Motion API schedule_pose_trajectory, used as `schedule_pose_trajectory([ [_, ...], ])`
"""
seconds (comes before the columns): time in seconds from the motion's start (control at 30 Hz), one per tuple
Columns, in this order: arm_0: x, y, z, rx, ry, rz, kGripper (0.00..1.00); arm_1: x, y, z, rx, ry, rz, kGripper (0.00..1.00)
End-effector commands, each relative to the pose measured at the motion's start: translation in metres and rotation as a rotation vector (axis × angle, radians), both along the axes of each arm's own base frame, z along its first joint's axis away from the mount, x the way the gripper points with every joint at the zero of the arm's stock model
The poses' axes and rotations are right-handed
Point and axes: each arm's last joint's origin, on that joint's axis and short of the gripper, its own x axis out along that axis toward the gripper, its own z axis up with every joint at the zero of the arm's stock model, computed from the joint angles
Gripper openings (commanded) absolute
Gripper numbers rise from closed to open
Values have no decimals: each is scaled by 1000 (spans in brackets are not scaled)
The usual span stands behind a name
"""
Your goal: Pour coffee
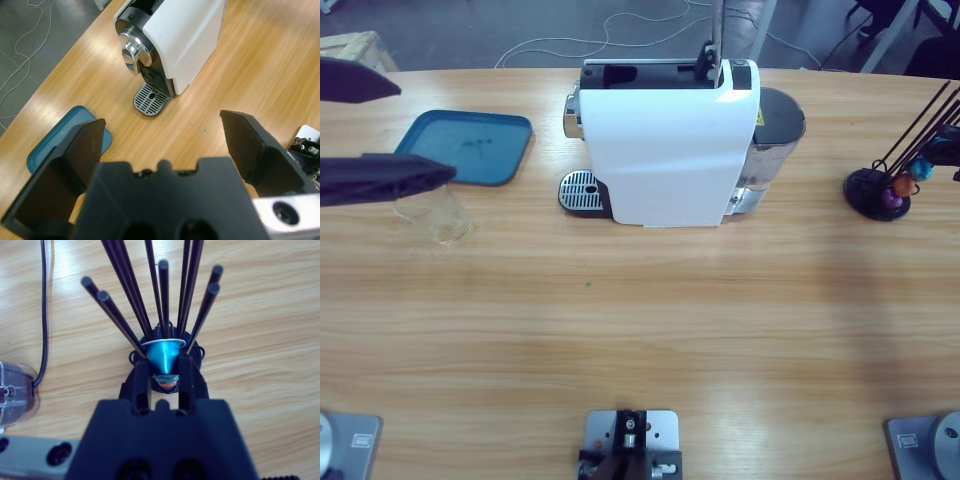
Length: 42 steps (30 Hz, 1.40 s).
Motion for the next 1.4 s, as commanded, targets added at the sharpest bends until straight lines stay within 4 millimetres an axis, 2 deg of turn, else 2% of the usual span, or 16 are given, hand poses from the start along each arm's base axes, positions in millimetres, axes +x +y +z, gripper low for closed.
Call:
schedule_pose_trajectory([
  [0.03,6,-5,-16,38,39,23,987,2,-4,3,38,-19,-44,0],
  [0.23,4,-2,-18,32,45,30,987,-6,-5,10,57,-32,-67,0],
  [0.67,0,3,-25,14,44,36,987,-28,-7,103,21,-213,-68,0],
  [0.77,-1,5,-25,10,43,38,987,-42,-6,128,19,-254,-62,0],
  [0.83,-2,7,-26,9,44,39,987,-58,-1,140,26,-271,-11,0],
  [0.93,-6,13,-26,7,29,46,987,-74,28,143,19,-274,313,0],
  [1.07,-10,27,-22,5,-2,63,987,-82,86,139,-16,-253,778,0],
  [1.27,-21,47,-26,1,-13,77,986,-53,182,154,-62,-234,1116,0],
  [1.4,-24,51,-29,6,-10,77,983,-38,255,158,-93,-210,1308,0],
])
